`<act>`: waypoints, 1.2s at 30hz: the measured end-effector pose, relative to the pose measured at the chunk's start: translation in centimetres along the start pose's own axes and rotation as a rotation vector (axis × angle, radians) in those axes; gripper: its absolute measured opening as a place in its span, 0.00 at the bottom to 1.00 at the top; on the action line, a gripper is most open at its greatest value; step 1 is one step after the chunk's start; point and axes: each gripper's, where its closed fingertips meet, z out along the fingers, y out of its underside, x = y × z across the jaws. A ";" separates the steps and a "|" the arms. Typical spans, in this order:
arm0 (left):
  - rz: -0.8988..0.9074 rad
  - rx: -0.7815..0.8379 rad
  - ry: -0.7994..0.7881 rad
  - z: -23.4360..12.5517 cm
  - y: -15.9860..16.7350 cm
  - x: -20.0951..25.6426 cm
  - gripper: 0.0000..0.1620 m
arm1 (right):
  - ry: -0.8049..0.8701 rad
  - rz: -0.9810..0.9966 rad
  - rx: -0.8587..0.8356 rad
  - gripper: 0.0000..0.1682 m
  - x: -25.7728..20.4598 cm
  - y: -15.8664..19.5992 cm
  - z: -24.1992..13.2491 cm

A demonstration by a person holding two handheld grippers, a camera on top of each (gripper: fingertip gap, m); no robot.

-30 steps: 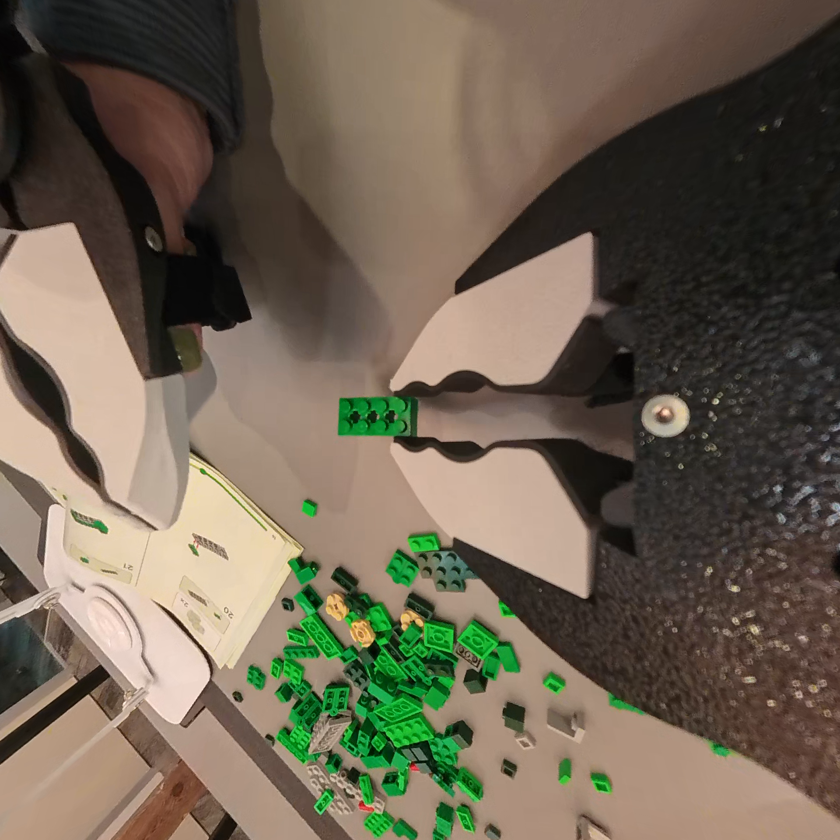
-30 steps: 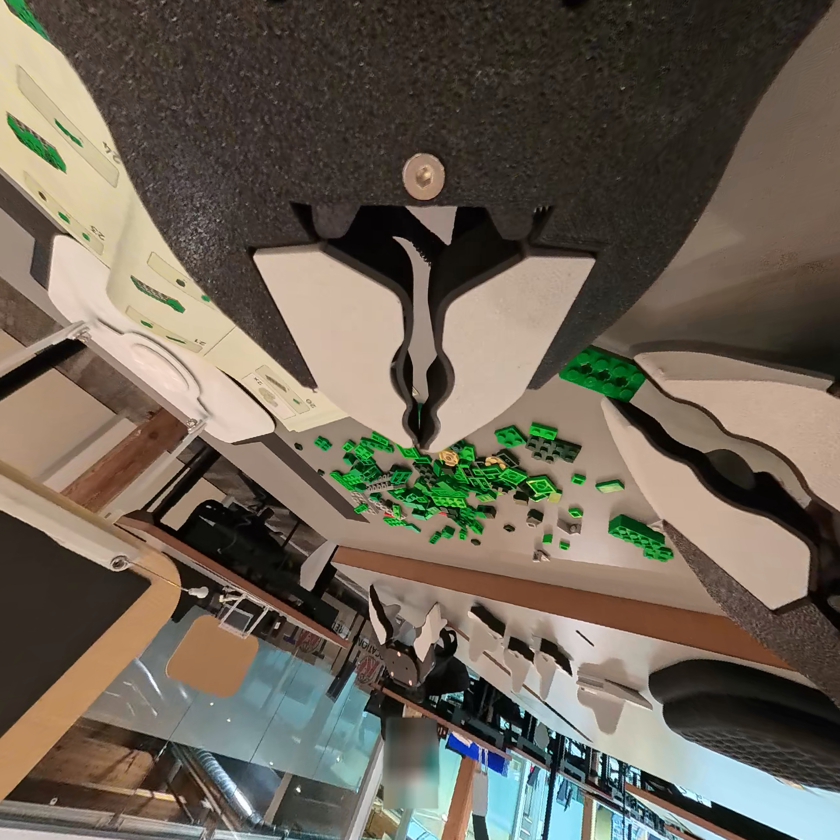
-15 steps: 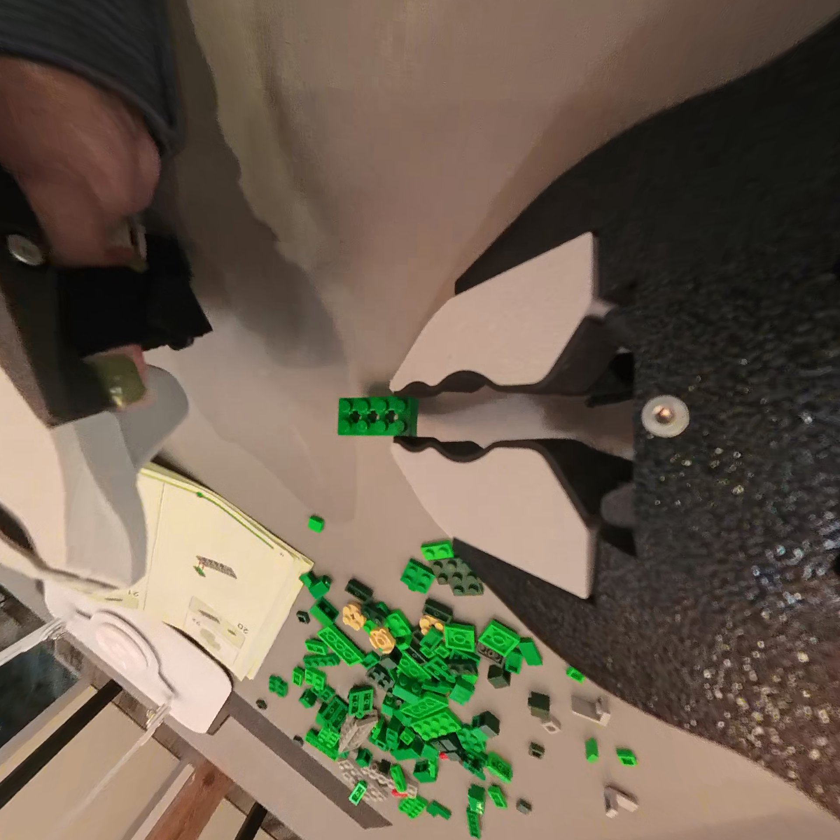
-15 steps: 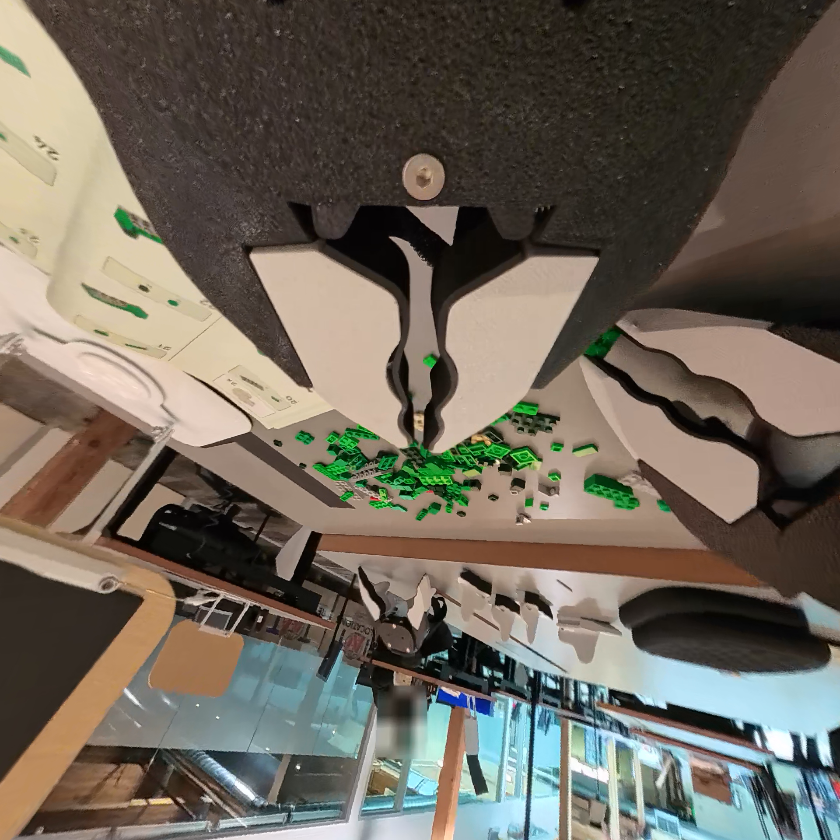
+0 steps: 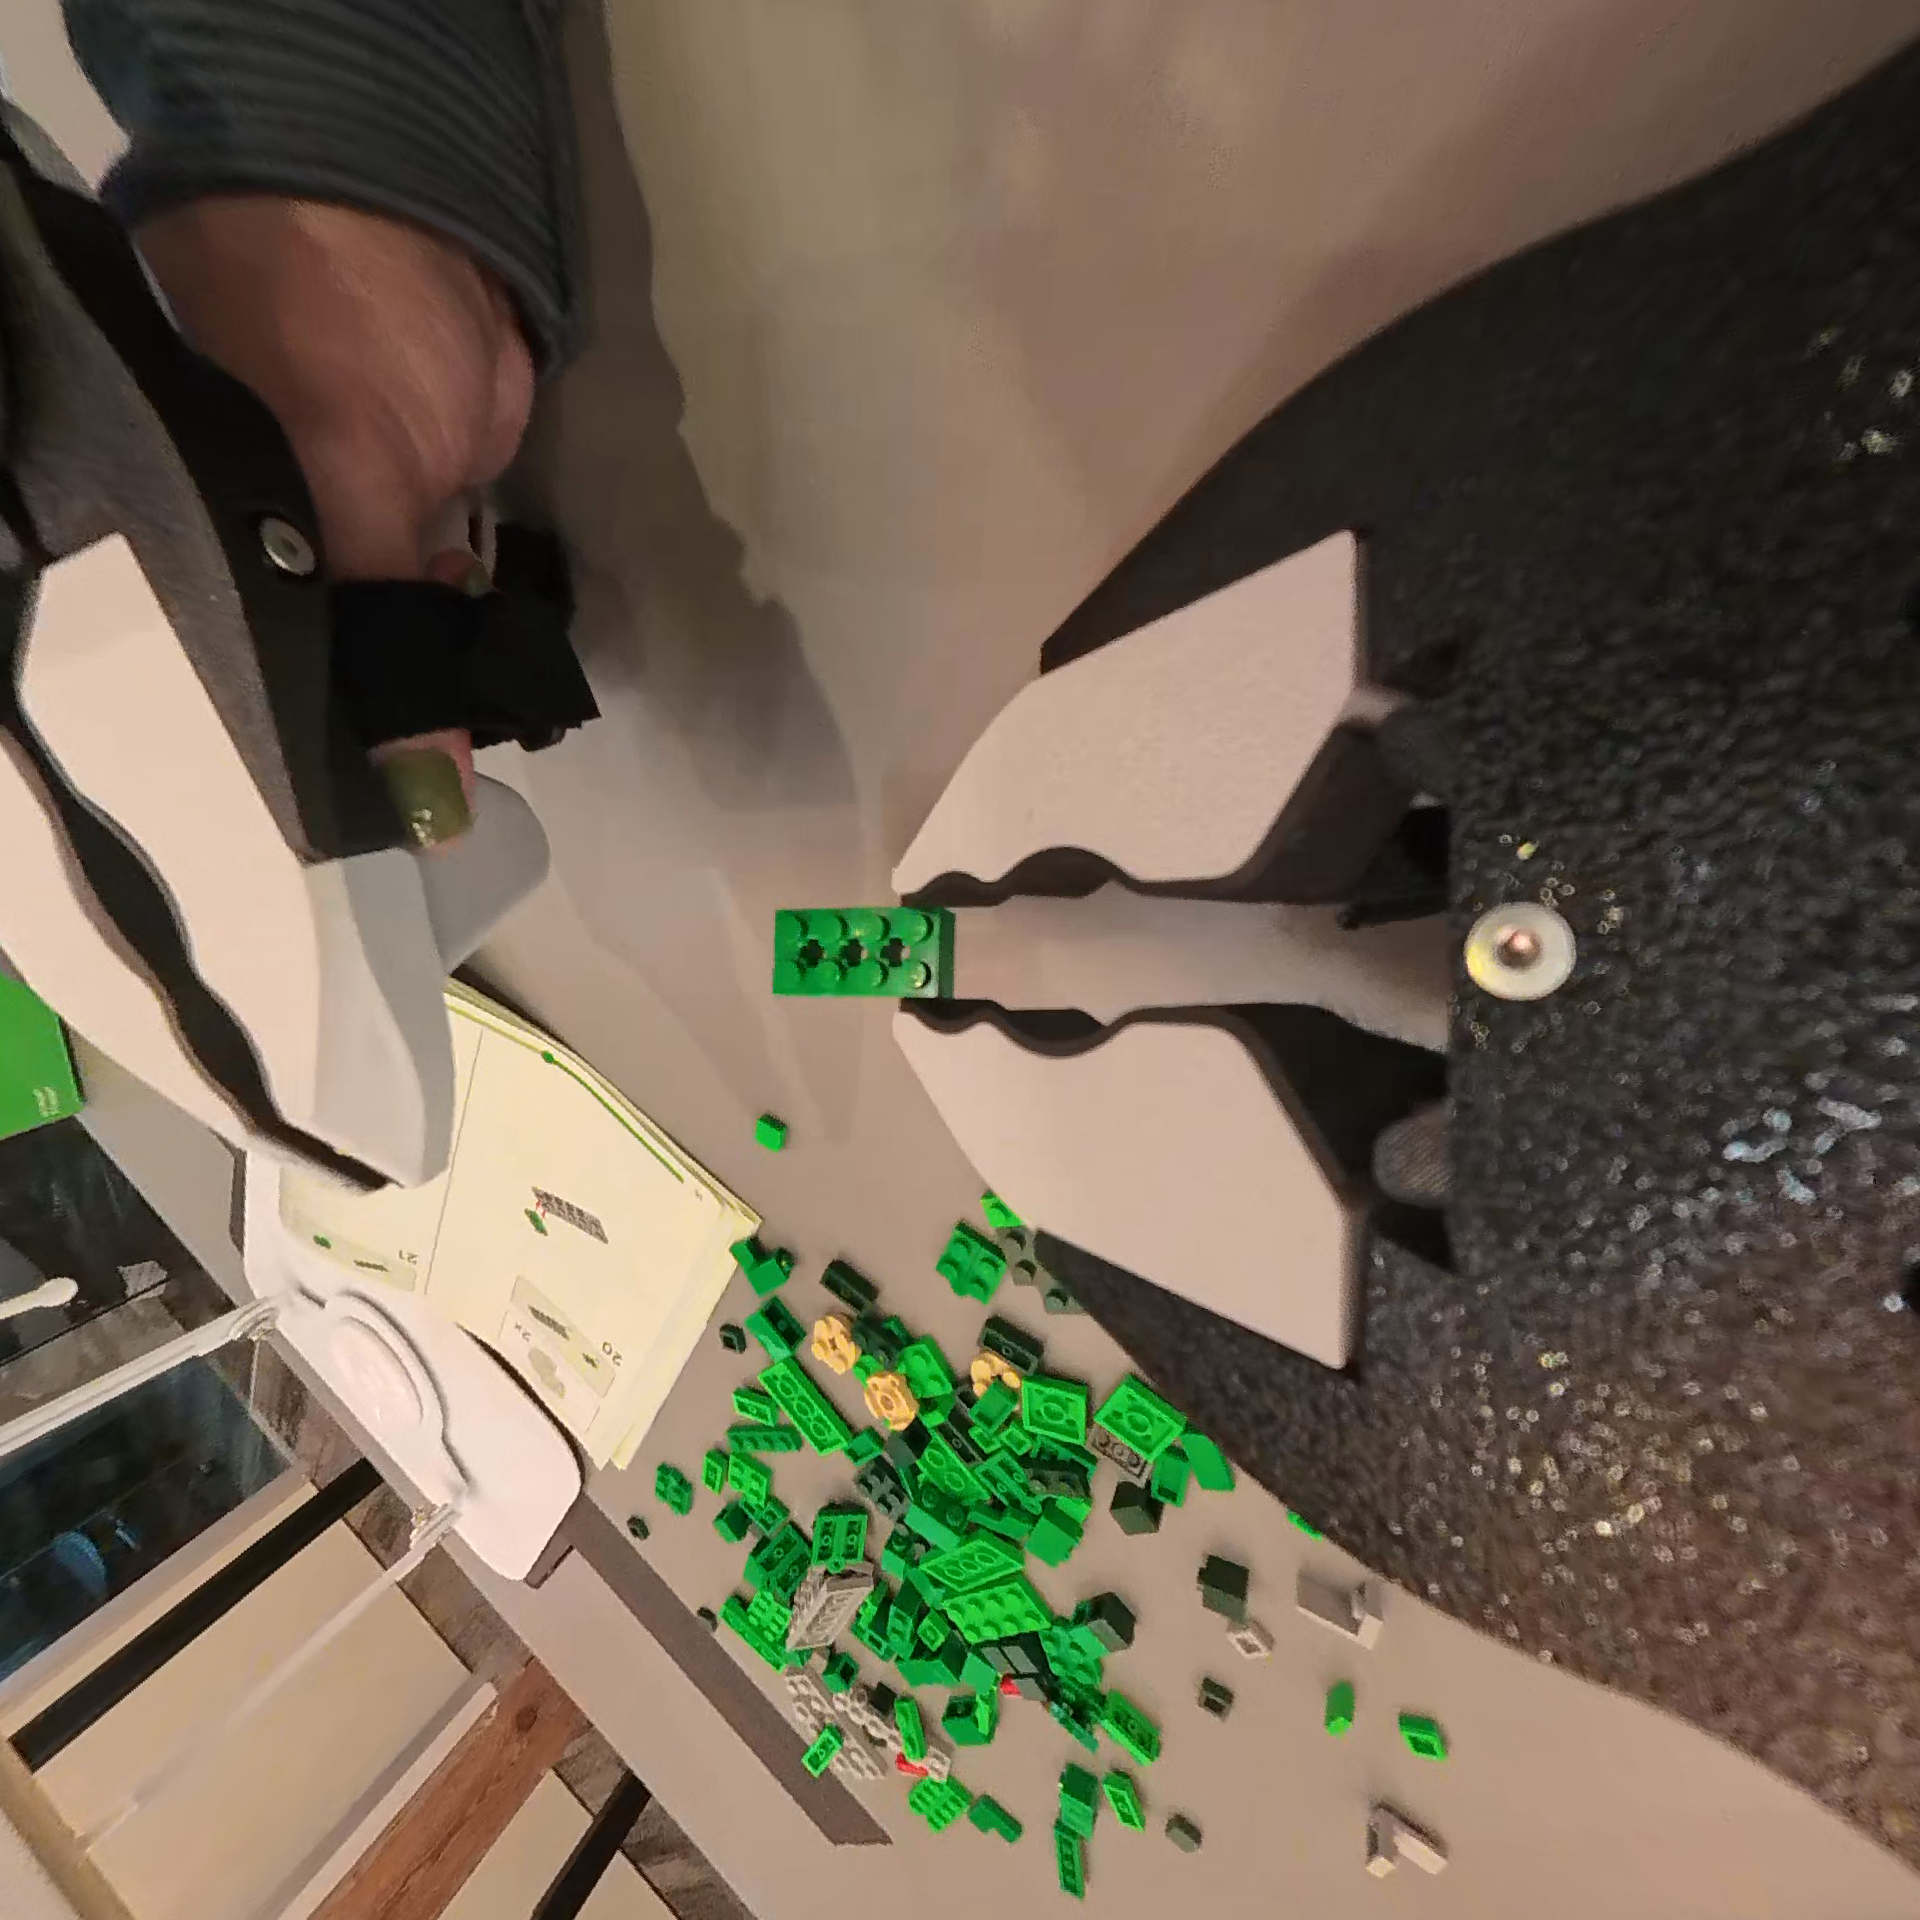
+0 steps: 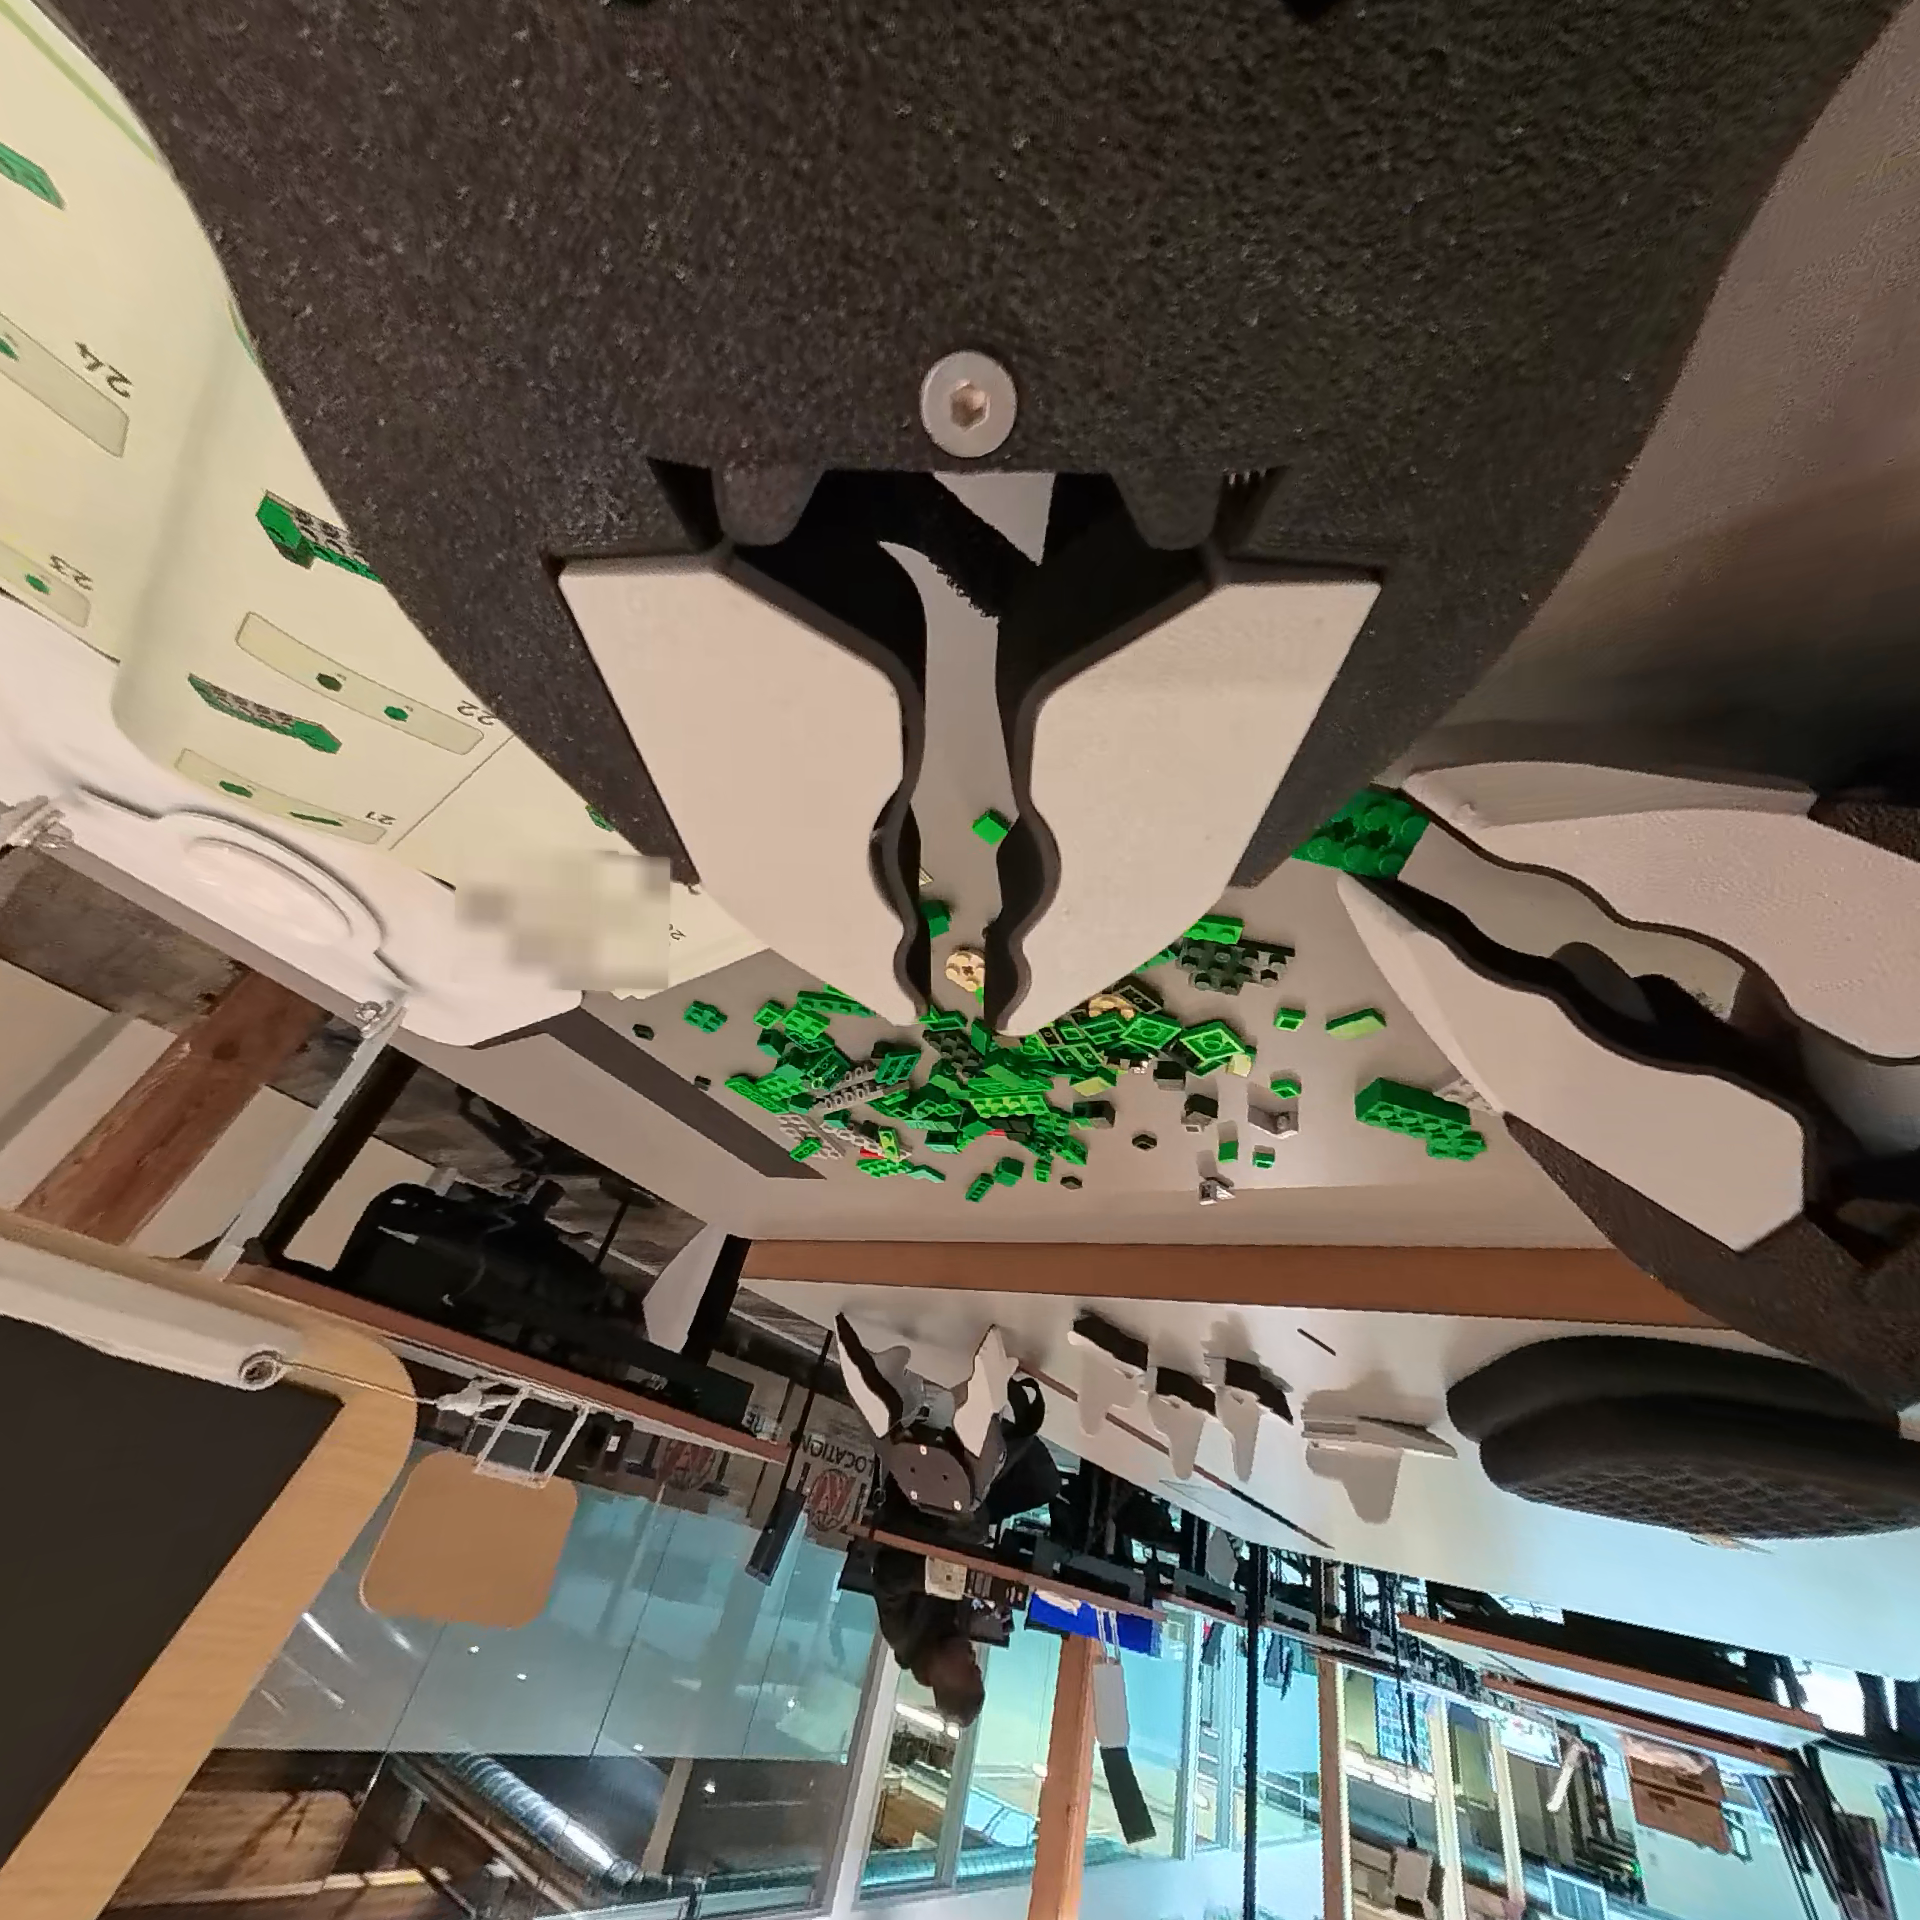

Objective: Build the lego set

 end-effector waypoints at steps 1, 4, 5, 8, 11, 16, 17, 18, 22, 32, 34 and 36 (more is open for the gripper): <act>-0.001 0.005 -0.005 -0.1 0.0 -0.1 0.10 | 0.001 0.003 0.000 0.05 0.0 0.0 0.0; -0.017 0.023 -0.015 -0.2 -0.2 -0.3 0.10 | -0.004 0.005 0.009 0.05 0.0 0.0 -0.1; -0.025 0.032 -0.020 -0.3 -0.3 -0.5 0.10 | -0.005 0.003 0.009 0.05 0.0 0.0 -0.1; -0.055 0.063 -0.028 -0.6 -0.6 -0.8 0.10 | -0.003 0.001 0.018 0.05 0.0 -0.1 -0.2; -0.073 0.078 -0.031 -0.8 -0.8 -1.1 0.10 | -0.005 0.002 0.018 0.05 0.0 -0.1 -0.2; -0.045 0.064 -0.001 -0.6 -0.7 -0.4 0.10 | -0.004 -0.006 0.021 0.05 -0.1 -0.1 -0.3; -0.042 0.071 0.034 -0.6 -0.9 0.2 0.10 | -0.005 -0.008 0.021 0.05 -0.1 -0.1 -0.3; -0.059 0.095 0.050 -0.9 -1.3 0.5 0.10 | -0.015 -0.008 0.018 0.05 -0.2 -0.1 -0.2; -0.065 0.117 -0.078 -2.6 -1.2 -0.7 0.10 | -0.055 -0.040 -0.027 0.06 -1.0 0.4 0.1; -0.087 0.065 -0.124 -3.6 0.5 -1.2 0.10 | -0.228 -0.075 -0.228 0.09 -2.7 2.1 2.9; -0.085 0.067 -0.126 -3.6 0.5 -1.3 0.10 | -0.253 -0.073 -0.275 0.09 -2.5 2.3 3.7; -0.087 0.077 -0.127 -3.7 0.4 -1.4 0.10 | -0.258 -0.073 -0.333 0.09 -2.0 2.8 4.3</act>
